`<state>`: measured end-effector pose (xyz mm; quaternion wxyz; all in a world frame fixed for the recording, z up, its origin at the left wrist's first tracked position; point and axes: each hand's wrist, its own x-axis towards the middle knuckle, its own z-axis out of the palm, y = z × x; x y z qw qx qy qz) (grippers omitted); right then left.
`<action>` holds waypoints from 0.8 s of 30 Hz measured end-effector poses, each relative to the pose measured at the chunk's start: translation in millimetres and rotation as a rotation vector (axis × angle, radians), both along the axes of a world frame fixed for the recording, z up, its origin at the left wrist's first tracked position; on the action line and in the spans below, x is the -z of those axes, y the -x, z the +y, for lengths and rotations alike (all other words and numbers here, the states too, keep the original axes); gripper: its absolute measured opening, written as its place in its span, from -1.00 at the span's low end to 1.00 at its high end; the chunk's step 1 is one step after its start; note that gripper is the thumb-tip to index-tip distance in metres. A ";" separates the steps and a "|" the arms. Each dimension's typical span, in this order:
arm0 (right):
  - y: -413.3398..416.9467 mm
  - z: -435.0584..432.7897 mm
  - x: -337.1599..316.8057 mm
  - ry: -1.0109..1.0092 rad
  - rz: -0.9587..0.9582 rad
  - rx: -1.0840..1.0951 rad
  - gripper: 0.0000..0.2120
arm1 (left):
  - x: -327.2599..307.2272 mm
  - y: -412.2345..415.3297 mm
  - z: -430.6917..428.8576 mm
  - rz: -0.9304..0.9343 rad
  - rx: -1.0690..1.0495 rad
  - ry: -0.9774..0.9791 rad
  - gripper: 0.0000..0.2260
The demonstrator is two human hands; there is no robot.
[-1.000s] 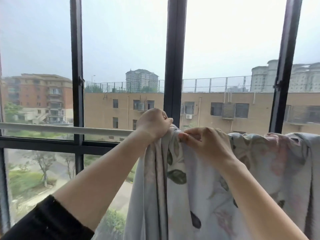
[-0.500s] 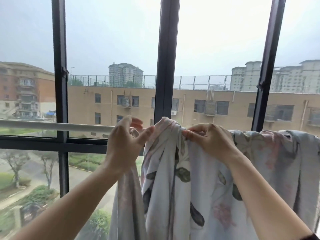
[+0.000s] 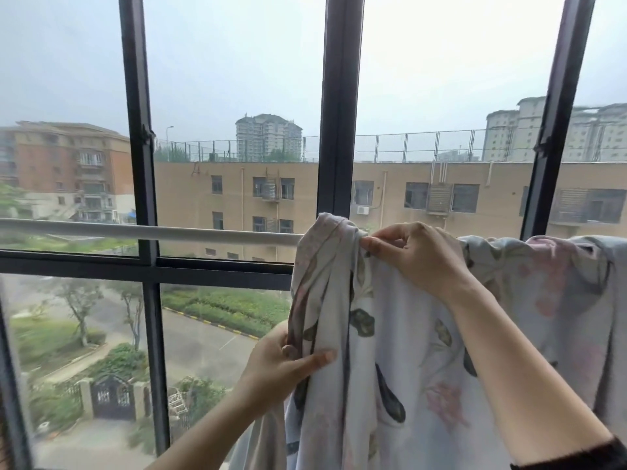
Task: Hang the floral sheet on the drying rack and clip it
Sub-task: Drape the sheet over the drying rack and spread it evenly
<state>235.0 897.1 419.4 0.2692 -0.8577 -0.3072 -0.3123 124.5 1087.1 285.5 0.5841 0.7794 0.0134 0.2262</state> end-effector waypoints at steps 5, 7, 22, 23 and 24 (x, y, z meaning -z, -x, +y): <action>0.8 -1.0 0.7 0.005 -0.025 -0.003 -0.61 | 12.7 2.5 3.6 0.109 -0.016 0.057 -0.74; 0.0 -1.8 0.6 0.012 -0.026 0.001 -0.61 | 10.0 9.7 16.7 0.061 -0.052 0.077 -0.44; -0.4 -0.4 -1.8 0.007 0.026 -0.034 -0.58 | -234.0 8.9 84.8 -0.372 -0.676 -0.409 -0.70; 0.1 -0.9 -2.5 0.001 0.029 -0.029 -0.56 | -230.6 -4.3 85.2 -0.311 -0.702 -0.521 -0.71; 1.7 -1.6 -2.9 0.007 0.024 -0.014 -0.54 | -221.7 -18.6 87.3 -0.234 -0.688 -0.624 -0.72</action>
